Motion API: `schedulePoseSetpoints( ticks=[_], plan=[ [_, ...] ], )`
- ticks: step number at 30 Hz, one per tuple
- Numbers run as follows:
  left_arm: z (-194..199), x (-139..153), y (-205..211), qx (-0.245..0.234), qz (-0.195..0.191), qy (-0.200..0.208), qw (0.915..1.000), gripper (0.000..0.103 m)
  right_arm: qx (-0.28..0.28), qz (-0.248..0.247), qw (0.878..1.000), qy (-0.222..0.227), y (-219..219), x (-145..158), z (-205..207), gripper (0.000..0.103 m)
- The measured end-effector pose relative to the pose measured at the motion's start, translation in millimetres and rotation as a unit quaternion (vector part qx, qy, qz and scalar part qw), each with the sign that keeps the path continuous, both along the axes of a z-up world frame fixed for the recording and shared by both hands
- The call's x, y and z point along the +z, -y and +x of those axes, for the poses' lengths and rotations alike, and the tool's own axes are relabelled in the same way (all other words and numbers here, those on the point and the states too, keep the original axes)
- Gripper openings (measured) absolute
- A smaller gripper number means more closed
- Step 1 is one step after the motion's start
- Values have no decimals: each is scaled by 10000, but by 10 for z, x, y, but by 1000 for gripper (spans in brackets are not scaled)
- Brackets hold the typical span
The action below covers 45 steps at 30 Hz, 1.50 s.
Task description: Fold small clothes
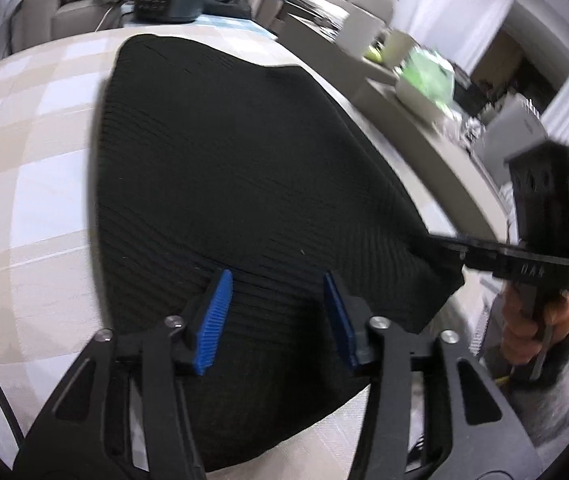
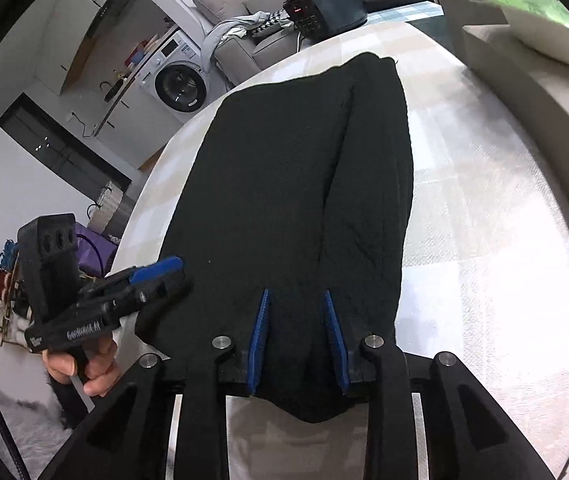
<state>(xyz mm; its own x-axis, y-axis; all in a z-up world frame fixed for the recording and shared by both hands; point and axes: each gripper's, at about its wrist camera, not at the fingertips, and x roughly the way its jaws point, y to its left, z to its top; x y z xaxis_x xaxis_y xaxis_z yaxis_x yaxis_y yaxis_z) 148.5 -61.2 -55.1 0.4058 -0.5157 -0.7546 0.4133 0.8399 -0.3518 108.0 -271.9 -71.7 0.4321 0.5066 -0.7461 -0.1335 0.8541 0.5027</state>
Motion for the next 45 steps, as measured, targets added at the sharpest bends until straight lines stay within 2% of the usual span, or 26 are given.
schedulePoseSetpoints(
  ticks=[1,2,7,9,11,12,14,15,19,21,22,24,26,29,32,34,36,37,38,39,42,45],
  plan=[
    [-27,-2,35,-68,79,91,9999,51,-3,-64,10000,36,-14,18,-8,21],
    [-45,1,59,-126,117,128,9998,55,8,-61,9999,95,-24,40,0,10],
    [-42,-3,54,-125,31,37,9999,57,-66,144,9986,498,-45,272,-67,6],
    [-31,9,69,-90,8,-3,10000,57,-47,-307,9986,423,-67,258,-90,6],
    [-17,38,103,-112,51,34,9999,57,-91,-749,9971,90,-69,115,-87,6],
    [-18,59,111,-137,60,81,9999,57,-90,-795,9968,2,-55,63,-86,6],
    [-23,112,181,-237,-36,140,9996,57,-185,-494,9986,-30,21,55,-89,8],
    [-18,127,233,-312,-93,135,9994,57,-209,-332,9992,2,53,90,-84,12],
    [-54,139,547,-677,-145,234,9973,57,-229,-22,9995,224,133,196,-97,15],
    [-102,99,756,-885,2,299,9956,58,-293,-32,9993,209,165,196,-89,16],
    [-135,50,870,-1005,215,336,9941,59,-348,-32,9992,207,197,185,-65,17],
    [-241,7,1026,-1076,650,704,9896,64,-493,-39,9985,237,211,208,37,22],
    [-272,2,1073,-1157,706,706,9882,67,-693,-25,9971,315,270,209,247,30],
    [-268,7,1048,-1116,619,618,9899,67,-759,153,9963,372,272,227,632,40],
    [-247,33,971,-1050,406,436,9927,67,-665,137,9971,352,194,210,1039,41],
    [-223,88,821,-915,74,222,9955,67,-581,38,9980,228,116,150,1323,41],
    [-210,156,665,-747,-119,200,9969,67,-522,-114,9985,100,47,63,1515,40],
    [-203,199,564,-608,-178,247,9977,67,-521,-249,9983,6,12,-6,1621,34],
    [-192,238,467,-464,-192,304,9983,67,-533,-340,9980,-38,-11,-51,1687,18],
    [-177,268,382,-330,-192,356,9986,67,-519,-409,9978,-33,-29,-61,1724,12],
    [-113,335,65,211,-49,535,9983,67,-312,-555,9957,674,-97,190,1701,9],
    [-41,322,-170,530,2,551,9971,67,-334,-733,9933,830,-110,294,1763,9]
  ],
)
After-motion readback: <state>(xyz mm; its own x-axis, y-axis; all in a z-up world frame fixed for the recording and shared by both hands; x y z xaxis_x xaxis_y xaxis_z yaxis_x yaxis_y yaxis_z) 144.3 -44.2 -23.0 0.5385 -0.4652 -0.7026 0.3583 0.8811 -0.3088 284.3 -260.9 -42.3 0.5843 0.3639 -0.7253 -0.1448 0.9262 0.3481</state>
